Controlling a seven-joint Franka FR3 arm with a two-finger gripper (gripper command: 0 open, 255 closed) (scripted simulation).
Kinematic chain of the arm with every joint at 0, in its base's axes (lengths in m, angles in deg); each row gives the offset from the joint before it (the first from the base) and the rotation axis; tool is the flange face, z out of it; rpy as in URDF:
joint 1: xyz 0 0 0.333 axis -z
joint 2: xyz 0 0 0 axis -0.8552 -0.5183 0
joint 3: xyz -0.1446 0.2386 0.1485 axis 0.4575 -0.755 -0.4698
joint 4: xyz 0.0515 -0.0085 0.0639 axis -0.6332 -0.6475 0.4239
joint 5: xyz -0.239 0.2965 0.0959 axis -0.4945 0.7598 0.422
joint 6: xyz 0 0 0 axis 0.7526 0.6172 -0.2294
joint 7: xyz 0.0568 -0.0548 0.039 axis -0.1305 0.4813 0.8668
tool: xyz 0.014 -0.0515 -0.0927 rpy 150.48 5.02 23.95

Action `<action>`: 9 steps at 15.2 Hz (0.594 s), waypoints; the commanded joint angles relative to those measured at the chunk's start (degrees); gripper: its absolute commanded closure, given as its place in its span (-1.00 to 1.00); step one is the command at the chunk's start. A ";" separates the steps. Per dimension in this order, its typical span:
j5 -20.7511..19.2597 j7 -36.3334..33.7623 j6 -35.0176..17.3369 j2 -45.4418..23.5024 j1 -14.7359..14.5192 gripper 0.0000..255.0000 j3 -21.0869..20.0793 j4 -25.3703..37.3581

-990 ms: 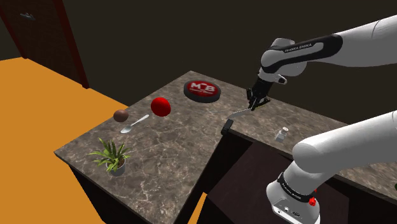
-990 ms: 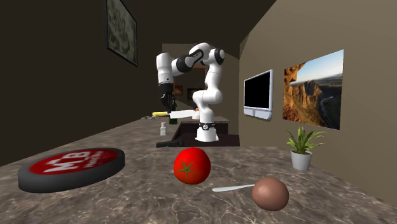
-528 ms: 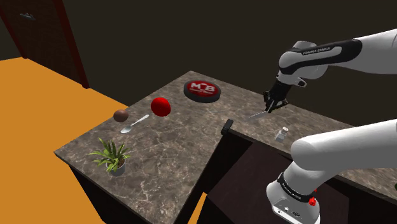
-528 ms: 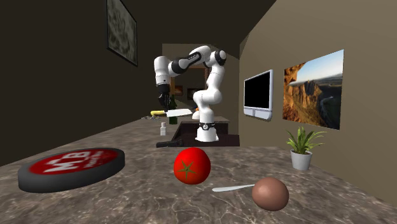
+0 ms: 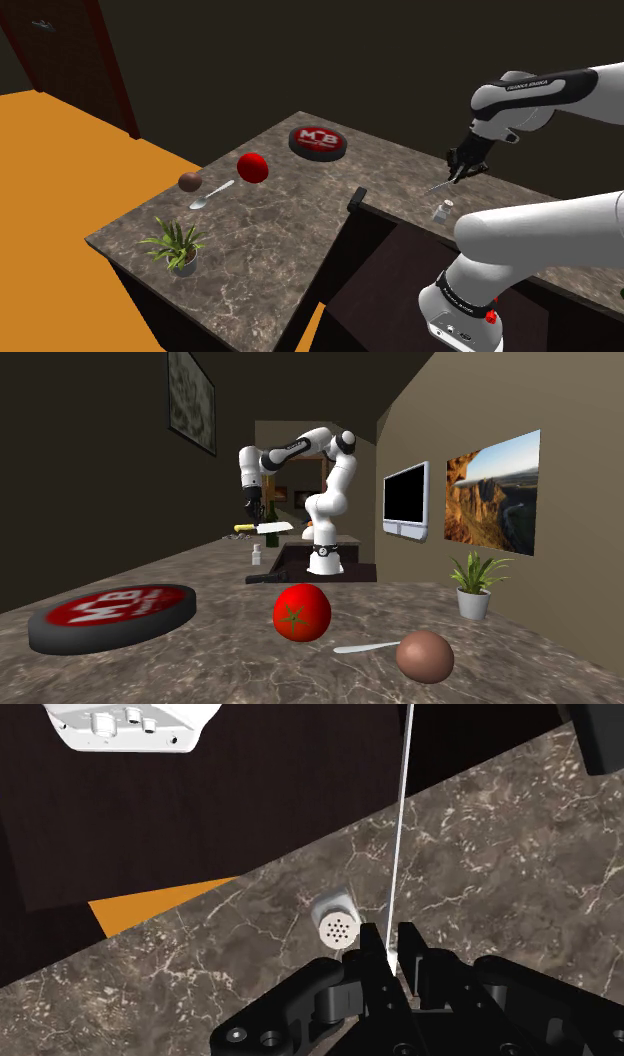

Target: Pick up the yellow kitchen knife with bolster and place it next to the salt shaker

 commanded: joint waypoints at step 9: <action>-6.85 15.01 0.92 -4.60 6.35 1.00 12.30 6.06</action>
